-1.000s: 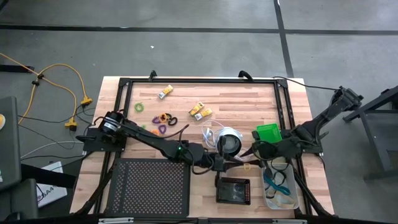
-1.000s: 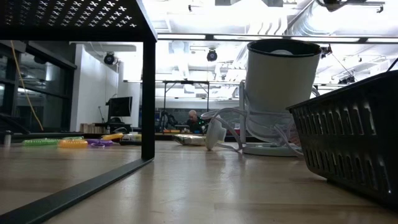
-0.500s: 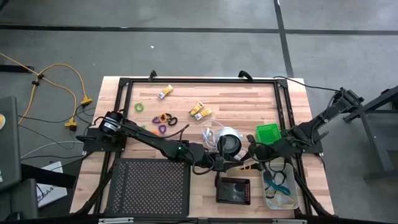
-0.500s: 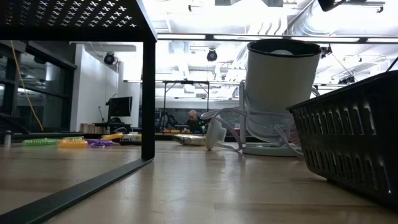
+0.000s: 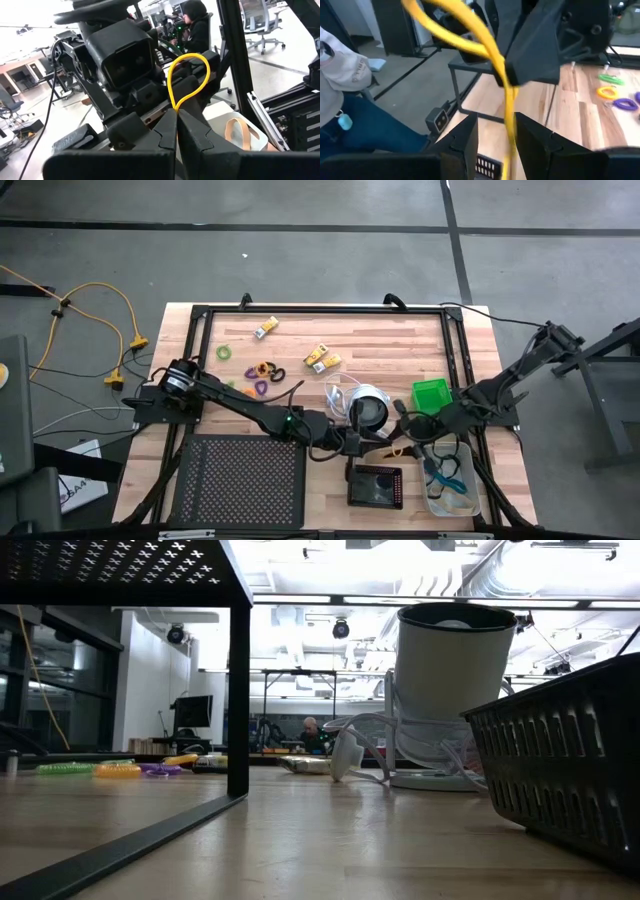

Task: Pick & Place Office Desk Supplies
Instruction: Put the yellow rubberband into the gray bin

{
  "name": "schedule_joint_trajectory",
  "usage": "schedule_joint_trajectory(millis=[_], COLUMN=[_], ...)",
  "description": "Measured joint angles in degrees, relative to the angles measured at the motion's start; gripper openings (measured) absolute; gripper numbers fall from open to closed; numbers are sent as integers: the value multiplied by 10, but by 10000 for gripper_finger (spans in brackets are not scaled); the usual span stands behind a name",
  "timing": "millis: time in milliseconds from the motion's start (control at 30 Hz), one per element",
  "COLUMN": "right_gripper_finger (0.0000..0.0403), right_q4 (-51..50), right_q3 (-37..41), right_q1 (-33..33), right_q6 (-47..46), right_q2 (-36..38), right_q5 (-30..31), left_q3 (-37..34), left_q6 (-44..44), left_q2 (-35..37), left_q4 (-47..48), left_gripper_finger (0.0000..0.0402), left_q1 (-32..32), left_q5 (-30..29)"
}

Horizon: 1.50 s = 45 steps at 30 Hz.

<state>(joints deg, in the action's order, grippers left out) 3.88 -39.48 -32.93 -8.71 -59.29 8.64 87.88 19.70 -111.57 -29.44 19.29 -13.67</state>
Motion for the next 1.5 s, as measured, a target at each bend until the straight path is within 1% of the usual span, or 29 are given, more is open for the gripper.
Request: schedule_joint_trajectory(millis=[300,400,567,700,1000,1233,1400,1500], right_gripper_finger=[107,89,50,34,29,29,9,5], right_q4=[15,15,15,15,10,11,11,11], right_q3=[0,0,0,0,0,0,0,0], right_q1=[12,12,12,12,12,12,12,12], right_q6=[0,0,-5,-5,-7,-7,-7,-7], right_q2=[-22,-22,-16,-16,-16,-16,-16,-16], right_q5=[-15,-19,-44,-45,-46,-63,-76,-76], left_q3=[0,0,0,0,0,0,0,0], left_q6=[0,0,0,0,5,14,14,14], left_q2=[0,0,0,0,0,0,0,0], left_q4=[-1,0,9,15,18,18,20,20], left_gripper_finger=[0,0,0,0,0,0,0,0], left_q1=[0,0,0,3,15,20,20,20], left_q5=[0,0,0,-1,0,-11,-16,-16])
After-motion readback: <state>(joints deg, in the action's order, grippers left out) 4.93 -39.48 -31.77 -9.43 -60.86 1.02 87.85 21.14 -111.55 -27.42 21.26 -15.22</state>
